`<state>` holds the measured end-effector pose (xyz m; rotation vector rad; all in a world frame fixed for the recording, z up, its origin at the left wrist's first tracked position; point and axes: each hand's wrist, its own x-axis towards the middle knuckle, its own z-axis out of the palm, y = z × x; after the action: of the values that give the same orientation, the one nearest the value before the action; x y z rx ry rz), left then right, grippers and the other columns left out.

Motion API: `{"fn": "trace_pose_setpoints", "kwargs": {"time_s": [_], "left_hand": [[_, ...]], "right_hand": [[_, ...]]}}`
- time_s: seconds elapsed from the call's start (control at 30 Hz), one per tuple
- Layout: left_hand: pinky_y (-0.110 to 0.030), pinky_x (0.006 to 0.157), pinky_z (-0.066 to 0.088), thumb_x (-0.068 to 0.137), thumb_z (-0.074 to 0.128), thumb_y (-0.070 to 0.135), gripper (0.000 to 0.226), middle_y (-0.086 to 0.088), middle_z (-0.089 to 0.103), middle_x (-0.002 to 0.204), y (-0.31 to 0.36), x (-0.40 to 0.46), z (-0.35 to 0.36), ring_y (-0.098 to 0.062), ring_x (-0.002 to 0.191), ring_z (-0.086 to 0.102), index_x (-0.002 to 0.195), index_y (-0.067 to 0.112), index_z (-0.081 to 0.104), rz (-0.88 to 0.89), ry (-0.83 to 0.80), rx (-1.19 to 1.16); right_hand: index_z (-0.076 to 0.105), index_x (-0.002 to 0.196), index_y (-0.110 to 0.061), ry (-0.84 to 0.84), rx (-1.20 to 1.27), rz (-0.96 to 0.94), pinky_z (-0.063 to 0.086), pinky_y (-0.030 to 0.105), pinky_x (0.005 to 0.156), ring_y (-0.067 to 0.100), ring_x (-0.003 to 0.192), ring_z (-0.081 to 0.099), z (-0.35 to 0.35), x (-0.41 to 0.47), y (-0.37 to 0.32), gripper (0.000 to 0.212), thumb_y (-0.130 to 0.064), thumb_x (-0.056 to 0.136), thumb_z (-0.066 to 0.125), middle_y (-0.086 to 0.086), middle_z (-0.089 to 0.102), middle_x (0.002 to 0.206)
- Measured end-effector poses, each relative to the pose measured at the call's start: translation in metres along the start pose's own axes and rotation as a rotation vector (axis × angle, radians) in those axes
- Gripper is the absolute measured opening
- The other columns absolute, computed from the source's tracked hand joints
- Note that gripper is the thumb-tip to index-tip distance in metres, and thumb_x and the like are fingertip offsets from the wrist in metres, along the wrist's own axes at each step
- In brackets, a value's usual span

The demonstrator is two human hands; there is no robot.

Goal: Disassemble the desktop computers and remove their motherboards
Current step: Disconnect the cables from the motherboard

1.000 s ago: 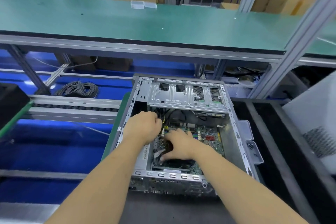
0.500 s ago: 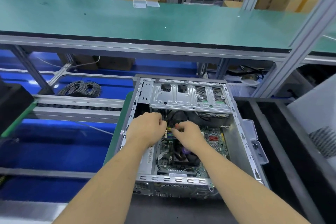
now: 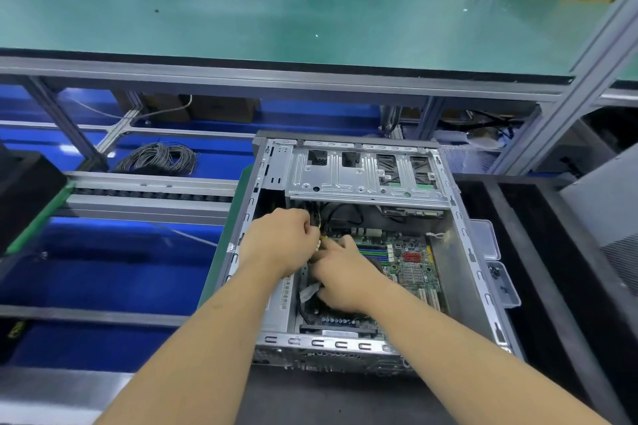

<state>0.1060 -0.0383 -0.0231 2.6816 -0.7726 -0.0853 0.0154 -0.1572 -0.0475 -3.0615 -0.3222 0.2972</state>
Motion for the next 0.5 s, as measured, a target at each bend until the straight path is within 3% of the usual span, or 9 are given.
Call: {"fn": "trace_pose_setpoints", "kwargs": {"time_s": [0.1,0.2,0.27,0.37,0.5], "left_hand": [[-0.025,0.045,0.032,0.083,0.044,0.038,0.026,0.005,0.055,0.057,0.000,0.000,0.000,-0.015,0.052,0.052,0.065,0.021,0.052,-0.005,-0.006,0.022],[-0.025,0.046,0.032,0.083,0.044,0.039,0.026,0.004,0.056,0.057,0.001,0.002,0.000,-0.016,0.052,0.052,0.066,0.021,0.053,-0.007,-0.041,0.061],[-0.026,0.048,0.034,0.084,0.044,0.038,0.025,0.004,0.057,0.059,0.002,0.003,0.000,-0.017,0.054,0.053,0.067,0.022,0.054,-0.009,-0.073,0.089],[-0.028,0.051,0.036,0.087,0.046,0.035,0.023,0.004,0.058,0.062,0.005,0.005,-0.002,-0.018,0.057,0.054,0.070,0.022,0.054,-0.035,-0.110,0.130],[-0.026,0.050,0.026,0.086,0.052,0.025,0.022,0.002,0.047,0.060,0.028,0.013,0.000,-0.018,0.050,0.040,0.066,0.018,0.046,-0.018,-0.097,0.350]], "right_hand": [[0.069,0.090,-0.017,0.129,0.288,0.135,0.036,0.041,0.090,0.022,0.098,0.040,-0.002,-0.001,0.007,0.014,-0.027,0.088,0.060,-0.002,0.058,0.097],[0.068,0.087,-0.020,0.114,0.500,0.240,0.050,0.039,0.079,0.023,0.087,0.052,-0.005,-0.007,0.013,0.007,-0.026,0.087,0.064,-0.005,0.054,0.081],[0.059,0.089,-0.020,0.082,0.488,0.304,0.052,0.038,0.073,0.022,0.084,0.054,-0.008,-0.010,0.014,0.011,-0.026,0.084,0.066,-0.006,0.050,0.082],[0.047,0.096,-0.021,0.060,0.404,0.415,0.050,0.036,0.064,0.023,0.081,0.056,-0.016,-0.019,0.016,0.037,-0.042,0.082,0.074,-0.003,0.053,0.087],[0.043,0.073,-0.018,-0.040,0.137,0.508,0.034,0.029,0.046,0.021,0.058,0.048,-0.021,-0.041,0.020,0.056,-0.068,0.079,0.067,-0.005,0.046,0.063]]}}
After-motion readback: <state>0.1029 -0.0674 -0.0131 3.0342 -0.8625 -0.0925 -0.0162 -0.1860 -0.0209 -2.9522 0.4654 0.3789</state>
